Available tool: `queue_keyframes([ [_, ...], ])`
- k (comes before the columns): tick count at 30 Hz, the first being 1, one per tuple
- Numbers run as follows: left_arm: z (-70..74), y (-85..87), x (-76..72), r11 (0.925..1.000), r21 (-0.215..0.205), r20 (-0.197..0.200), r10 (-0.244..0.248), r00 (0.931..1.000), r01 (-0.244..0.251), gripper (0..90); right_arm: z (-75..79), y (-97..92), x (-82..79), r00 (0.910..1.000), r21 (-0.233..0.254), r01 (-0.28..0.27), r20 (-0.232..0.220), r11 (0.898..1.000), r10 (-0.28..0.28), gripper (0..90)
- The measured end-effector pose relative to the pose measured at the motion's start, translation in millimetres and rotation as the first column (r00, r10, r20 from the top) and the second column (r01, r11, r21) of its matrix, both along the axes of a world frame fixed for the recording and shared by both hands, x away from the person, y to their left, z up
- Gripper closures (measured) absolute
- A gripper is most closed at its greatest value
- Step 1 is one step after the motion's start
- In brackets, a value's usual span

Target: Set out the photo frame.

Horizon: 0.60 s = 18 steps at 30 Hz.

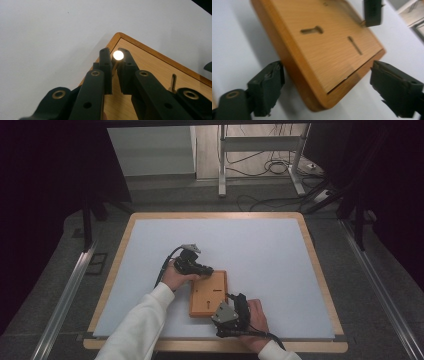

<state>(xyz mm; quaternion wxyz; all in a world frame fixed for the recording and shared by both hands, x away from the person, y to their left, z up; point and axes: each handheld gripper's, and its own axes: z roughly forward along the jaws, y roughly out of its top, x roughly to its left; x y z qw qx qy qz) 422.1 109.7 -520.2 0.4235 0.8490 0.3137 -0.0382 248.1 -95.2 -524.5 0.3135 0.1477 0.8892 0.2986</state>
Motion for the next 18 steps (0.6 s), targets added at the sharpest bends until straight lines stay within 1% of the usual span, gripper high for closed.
queue_keyframes([
  [2, 0.0, 0.0, 0.2, 1.0, 0.001, 0.006, 0.005, 1.0, -0.005, 84.1, -0.2, -0.1, 0.0, 0.9987, -0.002, 0.009, 0.05, 1.0, -0.009, 18.0],
  [4, 0.8, -2.0, -1.3, 0.9998, 0.016, 0.024, 0.007, 0.9997, -0.008, 84.2, 0.2, -0.2, 0.2, 0.9978, -0.017, -0.003, 0.066, 1.0, 0.004, 18.7],
  [5, 1.5, -2.5, -2.0, 0.9997, 0.023, 0.035, 0.006, 0.9994, -0.006, 84.2, 0.5, 0.1, -0.3, 0.9966, -0.022, -0.006, 0.081, 1.0, 0.008, 20.0],
  [6, 1.7, -3.0, -2.6, 0.9997, 0.02, 0.038, 0.011, 0.9992, -0.012, 84.2, 1.8, 0.4, -1.4, 0.995, -0.019, -0.018, 0.098, 1.0, 0.02, 23.2],
  [8, 2.0, -3.4, -2.3, 0.9995, 0.024, 0.043, 0.019, 0.9989, -0.02, 84.3, 5.4, 1.3, -1.8, 0.9928, -0.01, -0.027, 0.116, 1.0, 0.028, 26.4],
  [10, 1.6, -3.2, -1.5, 0.9994, 0.024, 0.044, 0.025, 0.9987, -0.026, 84.4, 10.5, 3.0, 0.9, 0.9927, -0.007, -0.032, 0.116, 0.999, 0.033, 30.9],
  [13, 1.5, -3.9, -1.8, 0.9989, 0.033, 0.054, 0.03, 0.9981, -0.032, 83.9, 14.0, 4.6, 4.2, 0.9927, -0.003, -0.039, 0.114, 0.999, 0.039, 35.6],
  [14, 1.6, -4.1, -1.8, 0.9988, 0.036, 0.058, 0.031, 0.9979, -0.033, 83.6, 15.0, 5.0, 4.8, 0.993, -0.004, -0.044, 0.109, 0.999, 0.044, 37.0],
  [18, 1.8, -4.0, -1.1, 0.9982, 0.046, 0.059, 0.035, 0.9976, -0.038, 82.6, 19.2, 5.9, 5.7, 0.9916, -0.006, -0.052, 0.118, 0.999, 0.052, 41.0],
])
